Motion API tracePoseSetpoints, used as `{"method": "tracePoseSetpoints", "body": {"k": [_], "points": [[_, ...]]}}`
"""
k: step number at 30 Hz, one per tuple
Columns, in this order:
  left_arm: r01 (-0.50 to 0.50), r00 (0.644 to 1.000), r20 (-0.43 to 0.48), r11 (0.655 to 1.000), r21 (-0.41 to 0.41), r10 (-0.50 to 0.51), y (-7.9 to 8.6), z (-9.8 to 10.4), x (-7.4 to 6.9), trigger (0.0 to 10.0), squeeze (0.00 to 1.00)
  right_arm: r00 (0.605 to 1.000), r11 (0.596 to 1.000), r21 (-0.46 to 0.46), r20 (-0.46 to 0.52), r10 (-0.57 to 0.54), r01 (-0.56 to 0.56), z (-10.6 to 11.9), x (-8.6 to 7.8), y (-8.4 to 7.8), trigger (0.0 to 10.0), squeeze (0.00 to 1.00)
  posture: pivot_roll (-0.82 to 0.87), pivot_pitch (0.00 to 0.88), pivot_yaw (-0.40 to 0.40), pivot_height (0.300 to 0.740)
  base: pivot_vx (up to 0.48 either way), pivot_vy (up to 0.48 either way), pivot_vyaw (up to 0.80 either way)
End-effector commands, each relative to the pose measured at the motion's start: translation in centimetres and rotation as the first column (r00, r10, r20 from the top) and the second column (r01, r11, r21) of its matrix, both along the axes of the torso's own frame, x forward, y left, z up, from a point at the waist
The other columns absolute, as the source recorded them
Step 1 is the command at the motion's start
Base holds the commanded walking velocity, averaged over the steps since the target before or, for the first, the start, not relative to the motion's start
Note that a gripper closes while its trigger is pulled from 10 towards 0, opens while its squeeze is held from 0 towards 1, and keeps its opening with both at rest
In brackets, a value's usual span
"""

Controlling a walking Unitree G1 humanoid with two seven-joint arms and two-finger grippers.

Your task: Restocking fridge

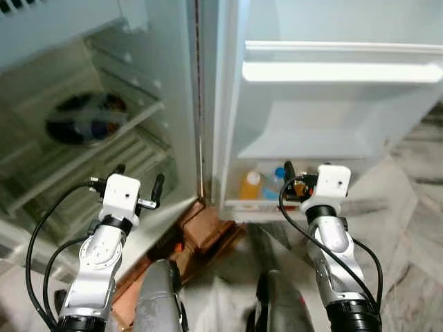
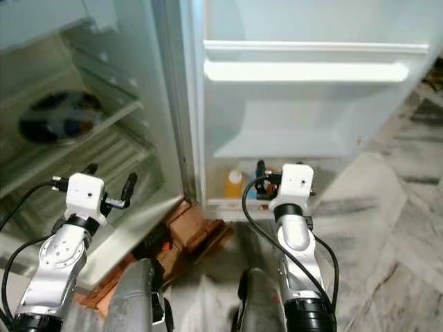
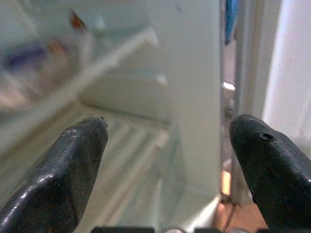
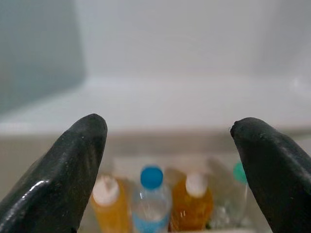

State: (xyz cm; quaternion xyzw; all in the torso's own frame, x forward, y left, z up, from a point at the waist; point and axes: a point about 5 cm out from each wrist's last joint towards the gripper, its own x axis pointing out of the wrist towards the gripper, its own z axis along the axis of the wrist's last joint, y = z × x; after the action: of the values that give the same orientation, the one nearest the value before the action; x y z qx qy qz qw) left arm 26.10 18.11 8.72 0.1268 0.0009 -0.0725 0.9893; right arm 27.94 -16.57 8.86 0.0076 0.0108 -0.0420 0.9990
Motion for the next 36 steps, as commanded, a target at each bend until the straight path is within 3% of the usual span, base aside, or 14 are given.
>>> {"method": "tracePoseSetpoints", "body": {"k": [1,4,10,21,28,36], "points": [[-0.003,1.0,0.001,1.0,0.012,0.003,0.0,-0.1,0.1,10.0,0.0,0.999,1.0,0.012,-0.029,-0.024,0.025,-0.5,-0.2,-0.6,10.0,0.0,0.05,0.0,-0.039,0.716,0.0,0.0,0.0],[-0.067,0.998,0.014,0.996,0.06,0.067,0.6,-0.2,-0.5,10.0,0.0,0.997,0.999,0.007,-0.061,-0.048,0.048,-1.0,-1.3,-1.7,10.0,0.0,0.05,0.0,-0.051,0.734,0.0,0.0,0.0],[-0.087,0.996,-0.019,0.996,0.018,0.087,1.8,-1.1,-2.7,10.0,0.0,0.999,0.997,-0.056,-0.014,-0.047,0.046,-0.2,-2.1,-2.8,10.0,0.0,0.04,0.0,-0.049,0.74,0.0,0.0,0.0],[-0.134,0.991,0.004,0.991,0.009,0.134,1.6,-0.6,-1.7,10.0,0.0,0.999,0.999,-0.05,-0.03,-0.009,0.007,-0.1,-1.6,-2.0,10.0,0.0,0.04,0.0,-0.054,0.74,0.0,-0.066,0.0],[-0.146,0.989,-0.009,0.989,0.025,0.146,1.8,-0.9,-1.7,10.0,0.0,0.995,0.998,-0.041,-0.081,-0.053,0.05,-0.9,-1.5,-2.9,10.0,0.0,0.04,0.0,-0.051,0.74,-0.035,-0.266,0.0],[-0.147,0.989,-0.001,0.989,0.031,0.147,1.8,-0.8,-1.3,10.0,0.0,0.995,0.998,-0.042,-0.079,-0.059,0.056,-0.8,-1.0,-2.8,10.0,0.0,0.05,0.0,-0.048,0.74,-0.254,-0.267,0.0]]}}
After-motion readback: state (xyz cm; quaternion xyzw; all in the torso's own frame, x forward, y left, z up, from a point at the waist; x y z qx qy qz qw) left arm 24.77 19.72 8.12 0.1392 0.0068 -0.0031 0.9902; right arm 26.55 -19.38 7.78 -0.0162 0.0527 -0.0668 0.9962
